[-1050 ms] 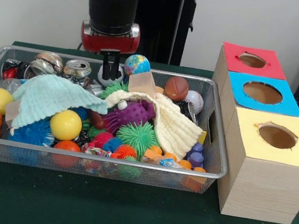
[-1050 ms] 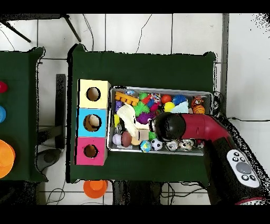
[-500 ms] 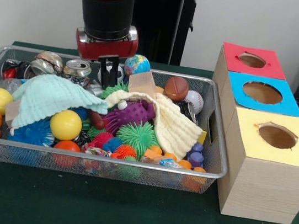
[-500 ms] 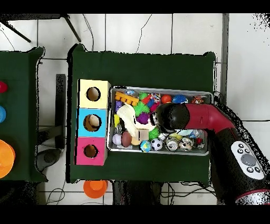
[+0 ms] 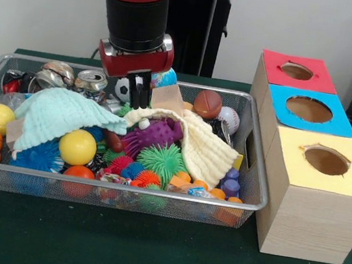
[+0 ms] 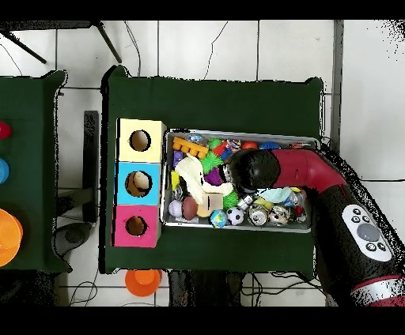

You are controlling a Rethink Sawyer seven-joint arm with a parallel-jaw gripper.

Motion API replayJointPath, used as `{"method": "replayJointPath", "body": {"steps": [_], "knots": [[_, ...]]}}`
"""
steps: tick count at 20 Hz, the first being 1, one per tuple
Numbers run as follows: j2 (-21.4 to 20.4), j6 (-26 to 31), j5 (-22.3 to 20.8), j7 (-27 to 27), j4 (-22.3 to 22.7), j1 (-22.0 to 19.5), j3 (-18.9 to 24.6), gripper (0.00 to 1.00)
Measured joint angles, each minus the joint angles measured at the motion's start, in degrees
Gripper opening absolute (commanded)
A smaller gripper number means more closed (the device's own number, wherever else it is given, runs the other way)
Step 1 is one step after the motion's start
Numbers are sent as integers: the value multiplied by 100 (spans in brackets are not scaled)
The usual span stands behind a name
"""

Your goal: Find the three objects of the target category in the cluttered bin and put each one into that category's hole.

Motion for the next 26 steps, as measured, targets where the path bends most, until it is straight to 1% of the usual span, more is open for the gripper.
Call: {"method": "replayJointPath", "body": {"steps": [3,9,10,17,22,23,26], "knots": [[24,0,-137,-19,0,-47,79,0],[41,50,-483,-19,-22,-63,86,0],[47,108,-599,-19,-50,-60,87,0],[58,374,-919,-19,-207,2,84,0],[74,616,-1178,-19,-411,151,54,0],[80,664,-1213,-19,-455,204,53,100],[84,686,-1230,-19,-490,249,50,100]]}}
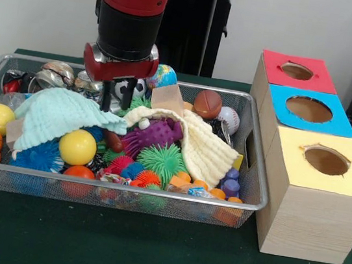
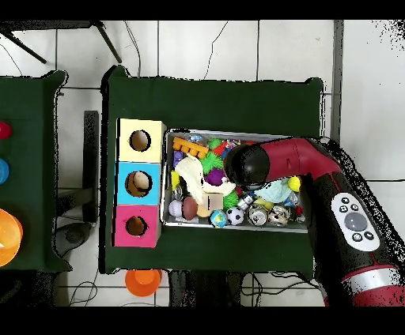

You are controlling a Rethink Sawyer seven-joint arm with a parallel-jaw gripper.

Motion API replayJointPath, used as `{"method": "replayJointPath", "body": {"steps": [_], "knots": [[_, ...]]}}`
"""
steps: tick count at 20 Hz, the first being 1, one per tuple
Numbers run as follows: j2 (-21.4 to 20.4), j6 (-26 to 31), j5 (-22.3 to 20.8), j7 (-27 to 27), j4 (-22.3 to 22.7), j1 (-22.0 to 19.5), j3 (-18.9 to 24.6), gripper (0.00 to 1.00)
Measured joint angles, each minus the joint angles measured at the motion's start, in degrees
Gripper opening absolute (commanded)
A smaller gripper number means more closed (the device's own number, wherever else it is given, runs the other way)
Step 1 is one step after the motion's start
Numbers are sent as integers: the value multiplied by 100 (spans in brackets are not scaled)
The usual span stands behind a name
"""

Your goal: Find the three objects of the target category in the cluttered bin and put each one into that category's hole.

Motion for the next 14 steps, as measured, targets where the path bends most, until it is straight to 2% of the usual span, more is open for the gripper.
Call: {"method": "replayJointPath", "body": {"steps": [14], "knots": [[-9,4,-518,0,-57,174,-57,100]]}}
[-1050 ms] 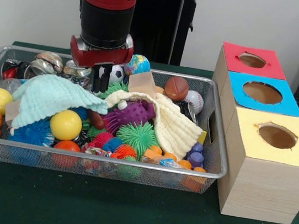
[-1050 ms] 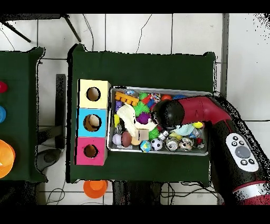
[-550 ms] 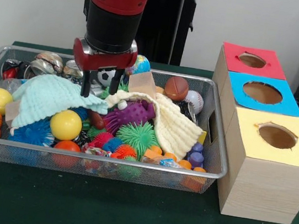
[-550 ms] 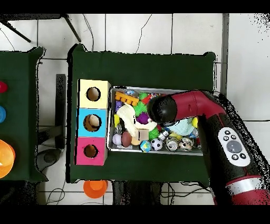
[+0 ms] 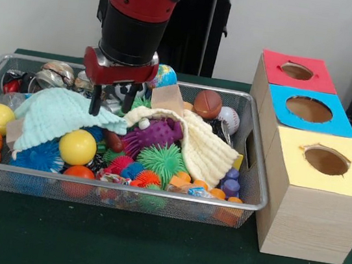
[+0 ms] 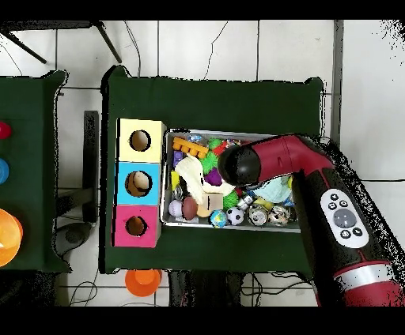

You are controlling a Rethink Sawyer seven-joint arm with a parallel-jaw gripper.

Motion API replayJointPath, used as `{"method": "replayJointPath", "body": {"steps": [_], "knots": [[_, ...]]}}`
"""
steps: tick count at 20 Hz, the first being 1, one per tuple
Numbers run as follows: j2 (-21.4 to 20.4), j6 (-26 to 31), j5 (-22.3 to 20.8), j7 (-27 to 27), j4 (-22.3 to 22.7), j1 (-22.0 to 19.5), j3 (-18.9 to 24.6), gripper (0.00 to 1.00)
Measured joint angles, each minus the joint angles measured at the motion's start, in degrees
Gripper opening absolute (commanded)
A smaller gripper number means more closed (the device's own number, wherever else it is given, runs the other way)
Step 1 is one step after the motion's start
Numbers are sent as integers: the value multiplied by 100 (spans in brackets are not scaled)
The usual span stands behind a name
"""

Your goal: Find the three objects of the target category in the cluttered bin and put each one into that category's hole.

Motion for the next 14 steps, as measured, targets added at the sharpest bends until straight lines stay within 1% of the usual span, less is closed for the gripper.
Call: {"method": "replayJointPath", "body": {"steps": [1,2,5,7,9,14], "knots": [[-8,0,-72,0,0,9,-22,100],[-26,0,-233,0,0,35,-75,100],[-42,0,-425,0,1,80,-157,100],[-52,0,-656,0,1,143,-272,100],[-52,0,-788,0,2,179,-349,100],[-52,-1,-902,0,19,223,-502,100]]}}
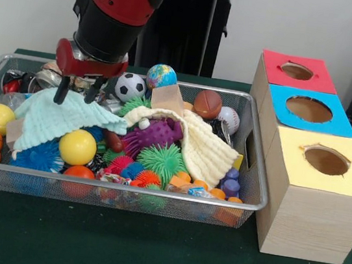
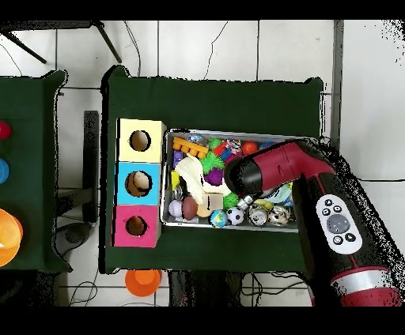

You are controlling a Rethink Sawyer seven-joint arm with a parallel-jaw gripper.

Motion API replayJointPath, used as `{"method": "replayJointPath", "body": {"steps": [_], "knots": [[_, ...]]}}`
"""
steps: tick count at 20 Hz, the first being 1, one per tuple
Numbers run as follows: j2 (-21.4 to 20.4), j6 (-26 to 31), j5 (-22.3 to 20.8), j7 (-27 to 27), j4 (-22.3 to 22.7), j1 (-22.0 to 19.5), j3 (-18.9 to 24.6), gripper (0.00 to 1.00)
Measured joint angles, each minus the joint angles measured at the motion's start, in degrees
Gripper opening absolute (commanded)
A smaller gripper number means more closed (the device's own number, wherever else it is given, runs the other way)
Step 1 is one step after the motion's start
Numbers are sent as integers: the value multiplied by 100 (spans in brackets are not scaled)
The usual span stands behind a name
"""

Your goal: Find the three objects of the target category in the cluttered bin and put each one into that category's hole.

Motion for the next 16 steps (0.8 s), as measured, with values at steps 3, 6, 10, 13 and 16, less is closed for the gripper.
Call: {"method": "replayJointPath", "body": {"steps": [3,6,10,13,16], "knots": [[-4,0,1,0,71,5,-105,100],[-4,0,1,0,209,2,-203,100],[-3,-1,2,0,397,-18,-277,100],[6,-4,0,0,572,-36,-349,100],[21,-17,-31,0,697,-37,-415,100]]}}
